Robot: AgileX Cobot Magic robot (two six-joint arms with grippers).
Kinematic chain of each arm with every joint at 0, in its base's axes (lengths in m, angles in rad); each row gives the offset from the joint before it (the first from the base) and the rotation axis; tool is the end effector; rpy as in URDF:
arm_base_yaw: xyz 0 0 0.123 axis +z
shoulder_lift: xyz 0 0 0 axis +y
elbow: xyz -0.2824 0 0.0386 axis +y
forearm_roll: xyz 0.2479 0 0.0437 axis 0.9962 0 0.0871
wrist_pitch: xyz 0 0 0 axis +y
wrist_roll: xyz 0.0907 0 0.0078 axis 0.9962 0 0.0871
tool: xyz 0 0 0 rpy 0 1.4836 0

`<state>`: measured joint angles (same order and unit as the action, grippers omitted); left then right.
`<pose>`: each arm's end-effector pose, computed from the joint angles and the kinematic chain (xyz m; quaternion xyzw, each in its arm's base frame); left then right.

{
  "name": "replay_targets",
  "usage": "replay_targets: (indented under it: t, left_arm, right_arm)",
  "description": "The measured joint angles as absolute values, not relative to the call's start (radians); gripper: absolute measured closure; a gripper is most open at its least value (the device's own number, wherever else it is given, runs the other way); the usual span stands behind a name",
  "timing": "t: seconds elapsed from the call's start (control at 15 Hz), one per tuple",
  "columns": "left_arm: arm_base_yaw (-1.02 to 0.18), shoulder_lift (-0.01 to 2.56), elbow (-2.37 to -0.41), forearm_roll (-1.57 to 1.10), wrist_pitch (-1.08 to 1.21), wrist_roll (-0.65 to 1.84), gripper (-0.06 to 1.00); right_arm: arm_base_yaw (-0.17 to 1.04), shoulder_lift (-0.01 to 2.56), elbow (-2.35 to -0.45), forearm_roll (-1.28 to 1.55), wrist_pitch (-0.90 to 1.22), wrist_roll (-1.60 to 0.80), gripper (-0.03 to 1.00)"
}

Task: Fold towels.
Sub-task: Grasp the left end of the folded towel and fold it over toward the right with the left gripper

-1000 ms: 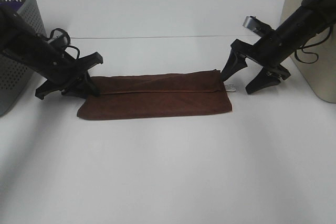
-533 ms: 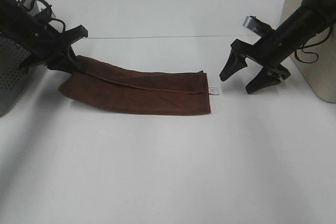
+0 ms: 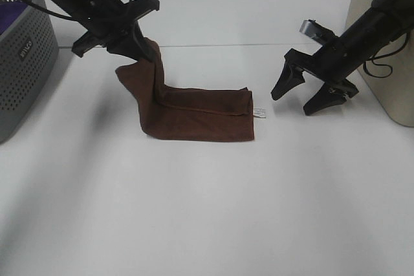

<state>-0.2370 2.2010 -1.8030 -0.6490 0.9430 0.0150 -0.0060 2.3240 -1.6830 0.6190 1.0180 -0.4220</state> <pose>0.4521 -0.1551 0.2003 -0.0254 0.9466 -0.2992 0.1172 0.4537 0.0423 0.1106 -0.0401 0.9650 0.2533 0.0546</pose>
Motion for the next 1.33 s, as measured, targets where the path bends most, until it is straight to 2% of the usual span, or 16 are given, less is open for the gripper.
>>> replay_targets:
  t: [0.73, 0.87, 1.07, 1.13, 1.33]
  left_arm:
    - [-0.43, 2.324, -1.809, -0.769, 0.715, -0.018, 0.9]
    - [-0.442, 2.331, -1.809, -0.773, 0.683, -0.021, 0.8]
    - [-0.443, 2.335, -1.809, -0.833, 0.652, -0.025, 0.48]
    - [-0.444, 2.336, -1.809, -0.866, 0.649, -0.012, 0.42]
    - [-0.445, 2.336, -1.809, -1.004, 0.65, 0.127, 0.38]
  right_arm:
    - [-0.006, 2.324, -1.683, 0.619, 1.018, -0.422, 0.16]
    - [-0.006, 2.324, -1.683, 0.619, 1.018, -0.422, 0.16]
    - [-0.006, 2.324, -1.683, 0.619, 1.018, -0.422, 0.16]
    - [-0.006, 2.324, -1.683, 0.619, 1.015, -0.422, 0.16]
    - [-0.006, 2.324, -1.683, 0.619, 1.012, -0.422, 0.16]
